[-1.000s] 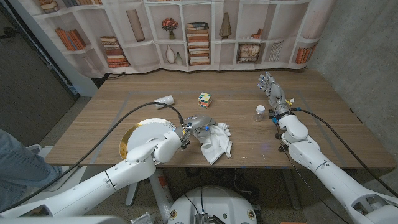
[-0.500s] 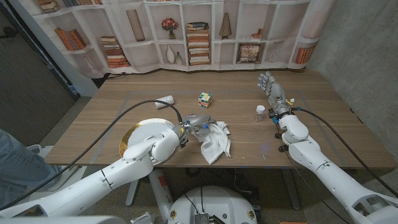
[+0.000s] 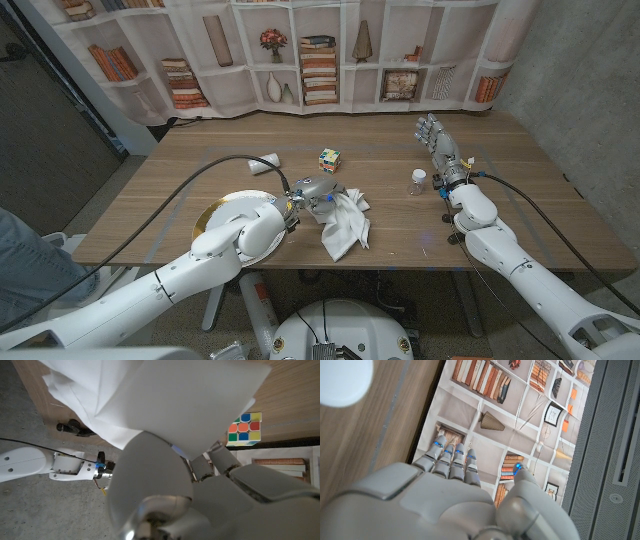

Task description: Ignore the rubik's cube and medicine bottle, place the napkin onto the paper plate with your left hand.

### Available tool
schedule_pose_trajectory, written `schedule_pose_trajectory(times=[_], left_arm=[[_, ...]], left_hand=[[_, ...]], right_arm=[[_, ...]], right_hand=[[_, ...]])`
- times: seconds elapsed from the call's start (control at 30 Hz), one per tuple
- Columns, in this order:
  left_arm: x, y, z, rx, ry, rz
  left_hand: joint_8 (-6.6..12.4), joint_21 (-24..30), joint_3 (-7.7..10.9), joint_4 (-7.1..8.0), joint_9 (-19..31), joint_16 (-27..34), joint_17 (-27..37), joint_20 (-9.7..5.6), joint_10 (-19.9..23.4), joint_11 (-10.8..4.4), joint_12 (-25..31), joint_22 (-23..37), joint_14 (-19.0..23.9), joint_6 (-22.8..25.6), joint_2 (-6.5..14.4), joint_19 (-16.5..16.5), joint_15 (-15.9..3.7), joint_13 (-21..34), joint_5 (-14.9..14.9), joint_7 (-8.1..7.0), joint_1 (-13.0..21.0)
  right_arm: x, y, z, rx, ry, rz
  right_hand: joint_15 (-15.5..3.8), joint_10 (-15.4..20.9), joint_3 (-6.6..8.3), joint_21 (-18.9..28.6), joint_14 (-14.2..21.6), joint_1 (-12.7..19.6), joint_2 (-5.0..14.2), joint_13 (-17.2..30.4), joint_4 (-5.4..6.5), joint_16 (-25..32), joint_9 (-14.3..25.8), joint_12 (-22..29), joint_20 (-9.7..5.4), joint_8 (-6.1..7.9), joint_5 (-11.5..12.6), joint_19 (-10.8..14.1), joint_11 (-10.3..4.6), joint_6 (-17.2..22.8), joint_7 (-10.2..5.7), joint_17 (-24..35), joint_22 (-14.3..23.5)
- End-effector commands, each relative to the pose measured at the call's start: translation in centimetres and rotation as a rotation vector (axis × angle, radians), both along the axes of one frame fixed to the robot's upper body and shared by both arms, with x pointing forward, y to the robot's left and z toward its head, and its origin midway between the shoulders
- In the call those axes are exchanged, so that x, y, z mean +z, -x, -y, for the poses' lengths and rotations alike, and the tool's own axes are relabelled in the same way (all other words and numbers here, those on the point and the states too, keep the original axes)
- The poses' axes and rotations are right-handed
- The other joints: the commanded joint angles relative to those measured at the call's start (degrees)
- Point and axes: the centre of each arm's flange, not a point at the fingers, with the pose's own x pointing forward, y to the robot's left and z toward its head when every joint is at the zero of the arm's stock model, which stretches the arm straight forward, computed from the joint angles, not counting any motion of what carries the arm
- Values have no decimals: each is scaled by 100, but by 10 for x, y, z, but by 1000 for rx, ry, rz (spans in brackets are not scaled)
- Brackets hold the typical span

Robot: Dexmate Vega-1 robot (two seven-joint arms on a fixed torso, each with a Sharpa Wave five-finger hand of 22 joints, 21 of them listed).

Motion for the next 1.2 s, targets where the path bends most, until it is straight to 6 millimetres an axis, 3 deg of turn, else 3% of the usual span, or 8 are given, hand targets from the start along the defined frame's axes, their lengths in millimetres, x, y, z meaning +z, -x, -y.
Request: schedule_pose_trajectory(times=[0.03, 1.2], left_arm=[[10, 12, -8, 11, -9, 40], [27, 40, -42, 13, -3, 108]], left_hand=[[32, 43, -34, 6, 7, -19, 32, -27, 45, -7, -4, 15, 23, 50, -7, -41, -457, 33, 32, -51, -46], [39, 179, -117, 62, -53, -16, 146, -30, 110, -17, -26, -14, 96, 111, 19, -99, -462, 137, 24, -59, -175]], right_arm=[[-1, 4, 1, -4, 8, 2], [5, 13, -6, -21, 32, 11]], right_hand=[[-22, -14, 17, -14, -26, 50, 27, 13, -40, -4, 34, 13, 14, -13, 2, -7, -4, -33, -7, 24, 35], [-22, -14, 17, -14, -26, 50, 27, 13, -40, -4, 34, 13, 14, -13, 2, -7, -4, -33, -7, 24, 35]])
